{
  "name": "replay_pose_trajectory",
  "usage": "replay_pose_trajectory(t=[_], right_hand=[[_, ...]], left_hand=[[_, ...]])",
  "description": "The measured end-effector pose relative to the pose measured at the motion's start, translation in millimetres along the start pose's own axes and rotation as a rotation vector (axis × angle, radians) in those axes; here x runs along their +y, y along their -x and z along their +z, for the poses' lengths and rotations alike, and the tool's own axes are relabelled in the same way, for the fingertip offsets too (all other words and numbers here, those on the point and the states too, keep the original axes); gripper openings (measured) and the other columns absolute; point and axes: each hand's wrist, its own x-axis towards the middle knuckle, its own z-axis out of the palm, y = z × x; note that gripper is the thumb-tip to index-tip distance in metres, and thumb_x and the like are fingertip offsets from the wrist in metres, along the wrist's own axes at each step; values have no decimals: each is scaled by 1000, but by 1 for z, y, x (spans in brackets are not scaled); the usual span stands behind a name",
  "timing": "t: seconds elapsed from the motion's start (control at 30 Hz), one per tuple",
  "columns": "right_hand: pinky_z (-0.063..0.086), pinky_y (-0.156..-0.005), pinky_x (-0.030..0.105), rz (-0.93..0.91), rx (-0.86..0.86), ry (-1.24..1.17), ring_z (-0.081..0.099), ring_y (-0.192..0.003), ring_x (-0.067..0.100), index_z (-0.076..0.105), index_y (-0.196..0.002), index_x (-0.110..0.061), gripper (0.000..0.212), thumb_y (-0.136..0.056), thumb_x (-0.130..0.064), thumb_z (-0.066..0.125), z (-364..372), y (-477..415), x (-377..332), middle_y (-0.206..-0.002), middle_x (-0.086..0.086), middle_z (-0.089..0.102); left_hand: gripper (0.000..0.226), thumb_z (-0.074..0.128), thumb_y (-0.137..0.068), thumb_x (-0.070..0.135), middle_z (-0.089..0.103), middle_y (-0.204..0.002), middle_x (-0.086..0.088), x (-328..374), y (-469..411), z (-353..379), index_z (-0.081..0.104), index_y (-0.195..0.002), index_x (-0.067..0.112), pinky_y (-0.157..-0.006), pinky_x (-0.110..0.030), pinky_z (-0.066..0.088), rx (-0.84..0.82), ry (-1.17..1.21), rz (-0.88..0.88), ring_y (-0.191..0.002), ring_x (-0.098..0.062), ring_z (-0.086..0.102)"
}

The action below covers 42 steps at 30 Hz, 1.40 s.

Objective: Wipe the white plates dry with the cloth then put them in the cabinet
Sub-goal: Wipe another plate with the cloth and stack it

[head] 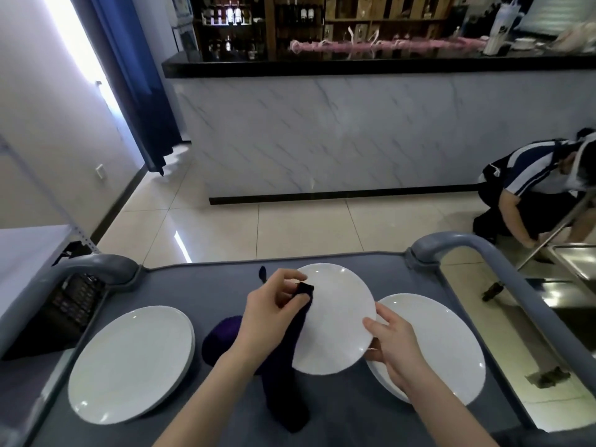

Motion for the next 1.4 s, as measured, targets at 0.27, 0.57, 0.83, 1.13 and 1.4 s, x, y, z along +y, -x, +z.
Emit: replay_pose_trajectory(t=[0.27,0.57,0.83,1.13,1.4], right_hand=[[52,-47,28,-35,-56,-80,69,-63,20,70,-112,-19,35,-97,4,49,6,10,-12,-90,11,76],[58,-57,38,-30,-52,-62,73,-88,36,71,-107,-20,35,-97,4,49,19,16,-13,-101,16,74],[57,-56,36,-43,-97,-6,71,-71,22,72,-113,-24,40,-97,4,47,23,21,-11,-93,12,76],[58,-56,38,-63,-121,2,72,-75,37,71,-114,-23,38,-95,4,52,14,35,-15,-92,21,75],[54,-49,34,-96,-87,-14,67,-62,30,70,-114,-22,39,-95,6,51,10,29,-26,-90,32,69]], left_hand=[[50,59,-95,27,37,-152,17,-40,18,0,47,-143,33,-119,-27,18,-140,-763,232,-147,-8,25],[53,12,-104,44,-24,-155,27,-60,42,41,-11,-151,48,-117,-49,-15,-317,-945,63,-148,-21,-22],[58,17,-104,39,-28,-154,29,-42,26,58,-16,-152,42,-118,-52,-9,-406,-946,173,-149,-28,-22],[57,23,-104,44,-21,-154,35,-57,-12,34,-12,-148,54,-120,-47,-8,-331,-869,117,-150,-13,-18],[59,26,-100,46,-14,-156,32,-62,18,12,-8,-148,51,-118,-33,-17,-261,-848,184,-149,-5,-15]])
